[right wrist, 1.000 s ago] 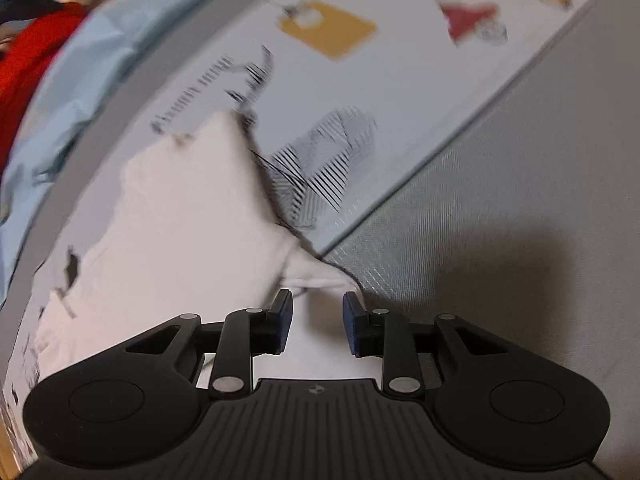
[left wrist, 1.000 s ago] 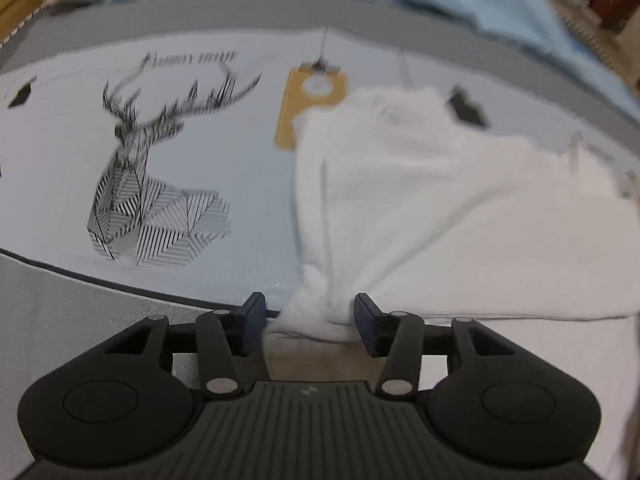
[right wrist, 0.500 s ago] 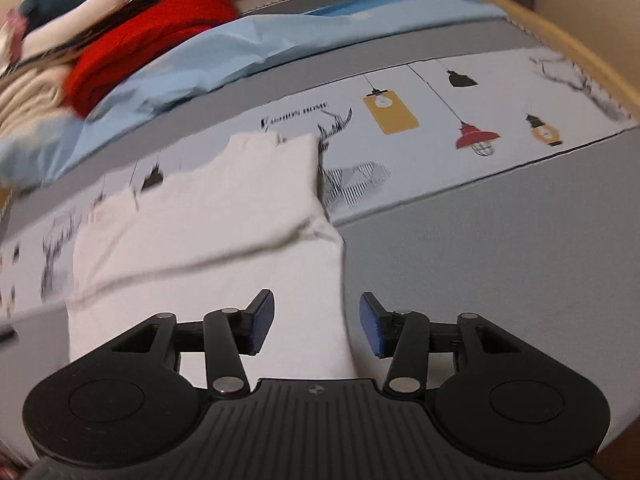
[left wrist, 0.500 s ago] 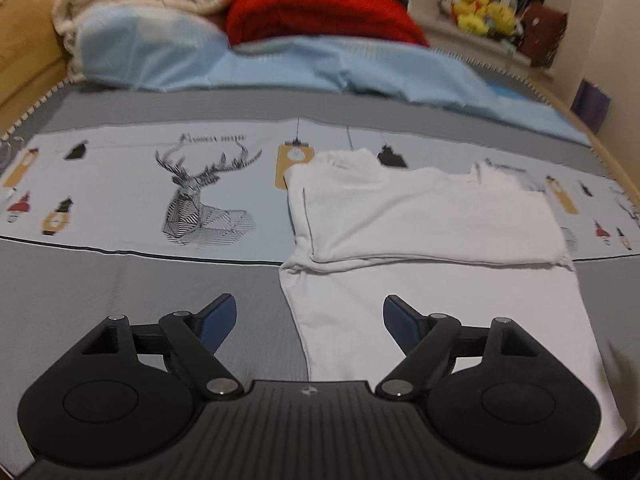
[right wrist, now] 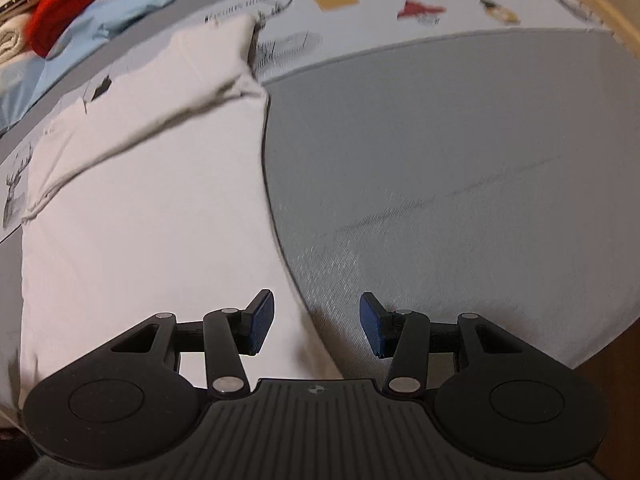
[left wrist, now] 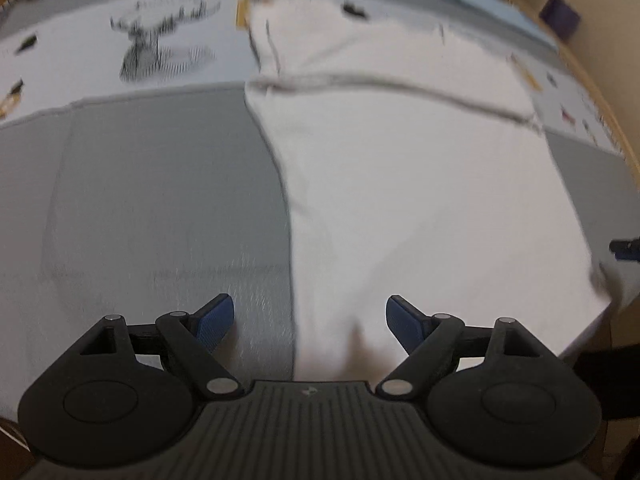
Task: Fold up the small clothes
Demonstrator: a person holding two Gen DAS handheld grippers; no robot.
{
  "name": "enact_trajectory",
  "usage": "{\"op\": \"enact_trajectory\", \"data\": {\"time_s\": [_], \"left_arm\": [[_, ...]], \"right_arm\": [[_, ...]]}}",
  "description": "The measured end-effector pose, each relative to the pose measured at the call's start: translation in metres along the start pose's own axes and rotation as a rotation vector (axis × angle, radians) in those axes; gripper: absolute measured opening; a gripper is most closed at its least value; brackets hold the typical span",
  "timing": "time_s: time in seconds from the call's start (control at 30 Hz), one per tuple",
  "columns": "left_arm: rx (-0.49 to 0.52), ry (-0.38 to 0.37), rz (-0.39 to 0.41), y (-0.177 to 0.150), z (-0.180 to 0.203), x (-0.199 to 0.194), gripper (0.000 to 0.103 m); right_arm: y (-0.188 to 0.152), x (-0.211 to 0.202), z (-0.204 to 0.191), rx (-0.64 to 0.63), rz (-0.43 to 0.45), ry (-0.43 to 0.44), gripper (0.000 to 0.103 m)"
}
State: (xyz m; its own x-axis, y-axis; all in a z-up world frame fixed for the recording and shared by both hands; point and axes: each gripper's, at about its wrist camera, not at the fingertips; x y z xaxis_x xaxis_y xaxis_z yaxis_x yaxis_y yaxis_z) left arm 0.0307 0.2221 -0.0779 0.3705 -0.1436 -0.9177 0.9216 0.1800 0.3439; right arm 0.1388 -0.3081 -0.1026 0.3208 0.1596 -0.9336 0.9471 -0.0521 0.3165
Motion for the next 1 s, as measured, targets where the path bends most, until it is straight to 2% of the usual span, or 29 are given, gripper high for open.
{"op": "enact_trajectory", "data": {"time_s": [0.07,0.13,0.2,0.3,0.37,0.43,0.47,0.5,0.53,0.57,0.6,0.77,0.9,1.0], "left_arm": [[0.004,0.015,-0.039,-0.007,-0.005,0.007,0.086],[0.011,-0.001,-0.071,-0.013,-0.007,0.013,0.084],[0.043,-0.006,-0.103,-0.018,-0.004,0.018,0.073],[0.083,0.029,-0.155,-0.027,-0.001,0.029,0.063],[0.107,0.042,-0.194,-0.033,-0.001,0.037,0.059],[0.144,0.046,-0.193,-0.037,0.002,0.037,0.057],[0.144,0.036,-0.195,-0.038,0.002,0.037,0.048],[0.144,0.024,-0.197,-0.039,0.002,0.036,0.03],[0.146,0.013,-0.199,-0.039,0.002,0.035,0.018],[0.144,-0.006,-0.206,-0.04,0.001,0.034,0.006],[0.149,-0.013,-0.202,-0.041,0.002,0.031,0.006],[0.15,-0.052,-0.177,-0.042,-0.001,0.019,0.005],[0.153,-0.013,-0.246,-0.05,-0.003,0.03,0.008],[0.153,-0.022,-0.246,-0.048,-0.003,0.03,0.01]], "right_arm": [[-0.004,0.007,-0.004,-0.023,-0.031,0.008,0.05],[-0.009,0.016,-0.008,-0.062,-0.072,0.006,0.05],[-0.013,0.024,-0.013,-0.101,-0.105,-0.012,0.05],[-0.018,0.035,-0.017,-0.139,-0.141,-0.05,0.05],[-0.021,0.04,-0.018,-0.161,-0.159,-0.07,0.05],[-0.024,0.043,-0.02,-0.183,-0.163,-0.081,0.05],[-0.026,0.043,-0.022,-0.198,-0.161,-0.084,0.05],[-0.027,0.043,-0.023,-0.213,-0.161,-0.086,0.045],[-0.029,0.043,-0.025,-0.229,-0.162,-0.087,0.039],[-0.031,0.043,-0.027,-0.244,-0.164,-0.082,0.013],[-0.031,0.042,-0.029,-0.249,-0.166,-0.06,0.005],[-0.031,0.032,-0.033,-0.257,-0.153,0.001,0.005],[-0.029,0.044,-0.029,-0.256,-0.198,-0.059,0.01],[-0.033,0.046,-0.038,-0.314,-0.197,-0.075,0.01]]}}
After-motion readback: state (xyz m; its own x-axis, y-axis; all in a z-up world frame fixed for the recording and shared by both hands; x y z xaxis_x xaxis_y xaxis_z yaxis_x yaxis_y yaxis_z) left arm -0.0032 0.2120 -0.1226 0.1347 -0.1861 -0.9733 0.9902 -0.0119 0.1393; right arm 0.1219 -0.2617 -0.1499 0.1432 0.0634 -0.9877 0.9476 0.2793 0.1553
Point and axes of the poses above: each gripper's, at about its wrist camera, not at the fingertips, and x roughly the way its jaws point, z to its right, y to its top, and after that the axes turned 3 degrees about -y, right-handed
